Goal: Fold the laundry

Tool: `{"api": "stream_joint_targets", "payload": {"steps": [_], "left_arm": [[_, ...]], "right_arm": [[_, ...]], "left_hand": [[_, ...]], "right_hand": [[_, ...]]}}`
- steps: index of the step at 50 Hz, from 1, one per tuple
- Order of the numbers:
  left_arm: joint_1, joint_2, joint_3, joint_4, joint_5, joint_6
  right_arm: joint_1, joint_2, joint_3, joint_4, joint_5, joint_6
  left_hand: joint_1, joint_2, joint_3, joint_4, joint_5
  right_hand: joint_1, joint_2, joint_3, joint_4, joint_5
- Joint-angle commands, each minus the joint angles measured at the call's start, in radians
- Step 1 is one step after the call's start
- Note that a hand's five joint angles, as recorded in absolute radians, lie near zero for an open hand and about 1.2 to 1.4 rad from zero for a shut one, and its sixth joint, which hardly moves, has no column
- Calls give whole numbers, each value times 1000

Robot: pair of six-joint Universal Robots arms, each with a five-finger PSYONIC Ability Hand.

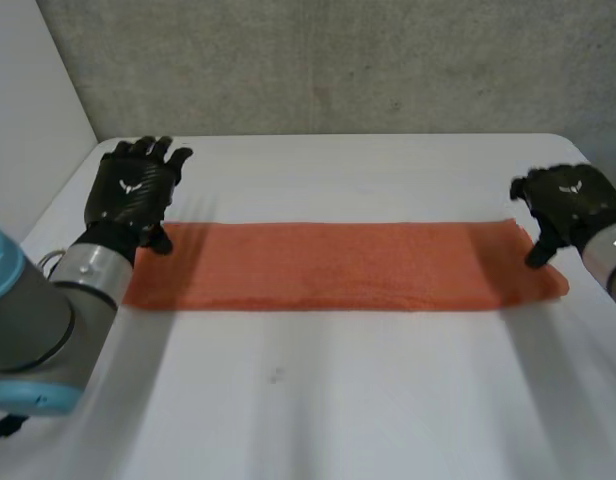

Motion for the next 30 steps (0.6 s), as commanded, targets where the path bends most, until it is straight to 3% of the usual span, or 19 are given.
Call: {"api": "stream_joint_targets", "payload": {"steps": [1,8,23,24,25,26,27,30], "left_arm": [[3,67,-102,-2,-1,-152],[1,58,-100,3,-1,-155],[0,58,-108,3,-3,-157],[0,58,-108,3,-3,-157],[0,58,-108,3,-3,-157],[0,58,-108,3,-3,-157],[0,58,-109,4,-3,-157],[0,58,-114,3,-3,-157]], "right_arm": [[-122,39,56,102,-139,-22],[-199,149,70,5,-178,-42],[-220,248,56,-41,-175,-134],[-220,257,53,-53,-175,-134],[-222,264,50,-73,-175,-136],[-222,264,50,-73,-175,-136],[-222,272,47,-98,-170,-137],[-228,275,33,-133,-147,-146]], "left_hand": [[-8,9,7,7,-29],[-8,9,7,7,-29],[-8,9,7,7,-29],[-8,9,7,7,-29],[-8,9,7,7,-29],[-8,9,7,7,-29],[-8,9,7,7,-29],[-8,9,7,7,-29]], "right_hand": [[431,387,387,388,381],[455,411,410,412,405],[537,493,492,494,487],[645,601,600,602,595],[931,886,886,888,880],[933,889,889,891,883],[1139,1095,1094,1096,1089],[1141,1097,1096,1098,1091]]}}
